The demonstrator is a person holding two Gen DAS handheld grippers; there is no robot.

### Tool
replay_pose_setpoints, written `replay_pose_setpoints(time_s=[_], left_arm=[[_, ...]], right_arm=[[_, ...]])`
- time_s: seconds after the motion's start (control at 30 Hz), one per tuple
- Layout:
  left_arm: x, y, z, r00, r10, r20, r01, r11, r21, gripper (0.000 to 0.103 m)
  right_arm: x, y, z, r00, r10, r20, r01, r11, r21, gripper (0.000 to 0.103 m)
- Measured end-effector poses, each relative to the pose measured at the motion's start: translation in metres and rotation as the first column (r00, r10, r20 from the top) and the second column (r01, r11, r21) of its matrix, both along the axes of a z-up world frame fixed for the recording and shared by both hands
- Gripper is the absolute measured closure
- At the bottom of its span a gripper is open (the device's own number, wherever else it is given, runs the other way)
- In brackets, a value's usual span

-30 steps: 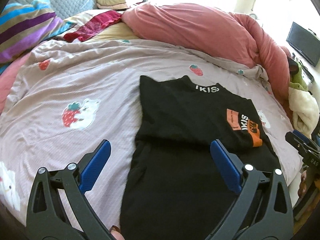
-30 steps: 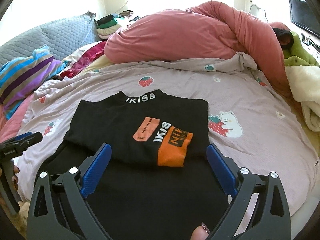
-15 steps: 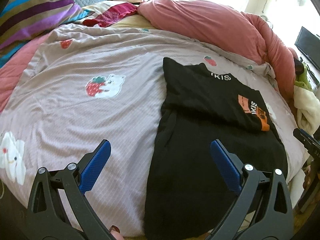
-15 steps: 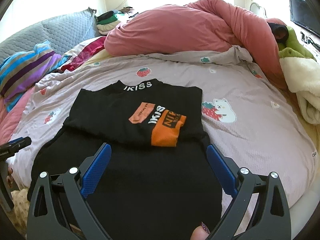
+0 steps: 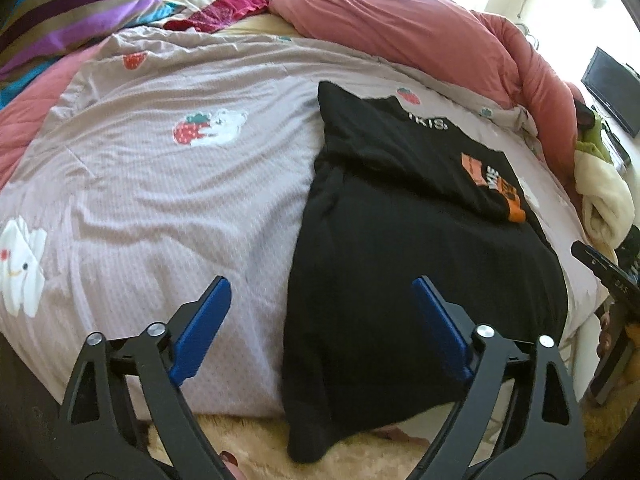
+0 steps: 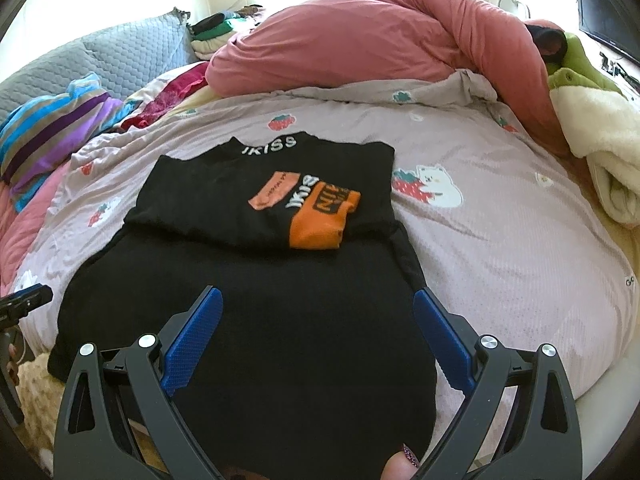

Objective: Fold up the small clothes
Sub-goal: 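Move both open tools down to the sweatshirt hem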

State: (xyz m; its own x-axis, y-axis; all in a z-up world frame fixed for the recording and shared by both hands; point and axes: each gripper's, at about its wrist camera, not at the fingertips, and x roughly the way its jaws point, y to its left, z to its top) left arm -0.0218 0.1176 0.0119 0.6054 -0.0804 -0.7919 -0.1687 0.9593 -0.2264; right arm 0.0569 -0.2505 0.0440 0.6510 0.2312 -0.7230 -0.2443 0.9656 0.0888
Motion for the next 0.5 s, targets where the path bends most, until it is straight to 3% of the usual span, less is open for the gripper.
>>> replay_pose_setpoints(time_s=[0.2, 0.33, 0.5], left_arm=[[-0.013, -0.002, -0.016, 0.999, -0.012, -0.044, 0.01, 0.999, -0.048, 0.035], [-0.021, -0.001, -0.029, 0.997, -0.025, -0.079, 0.017, 0.994, -0.108, 0.048], [-0.03, 0.0, -0.039, 0.994, -0.022, -0.11, 0.007, 0.991, -0.136, 0.055]], right_arm=[[-0.009, -0.009, -0.01, 1.0, -0.003, -0.027, 0.003, 1.0, 0.001, 0.007], [-0.015, -0.015, -0.018, 0.999, -0.003, -0.05, 0.004, 1.0, 0.004, 0.007], [-0.022, -0.023, -0.031, 0.996, -0.01, -0.085, 0.011, 1.0, 0.001, 0.007]])
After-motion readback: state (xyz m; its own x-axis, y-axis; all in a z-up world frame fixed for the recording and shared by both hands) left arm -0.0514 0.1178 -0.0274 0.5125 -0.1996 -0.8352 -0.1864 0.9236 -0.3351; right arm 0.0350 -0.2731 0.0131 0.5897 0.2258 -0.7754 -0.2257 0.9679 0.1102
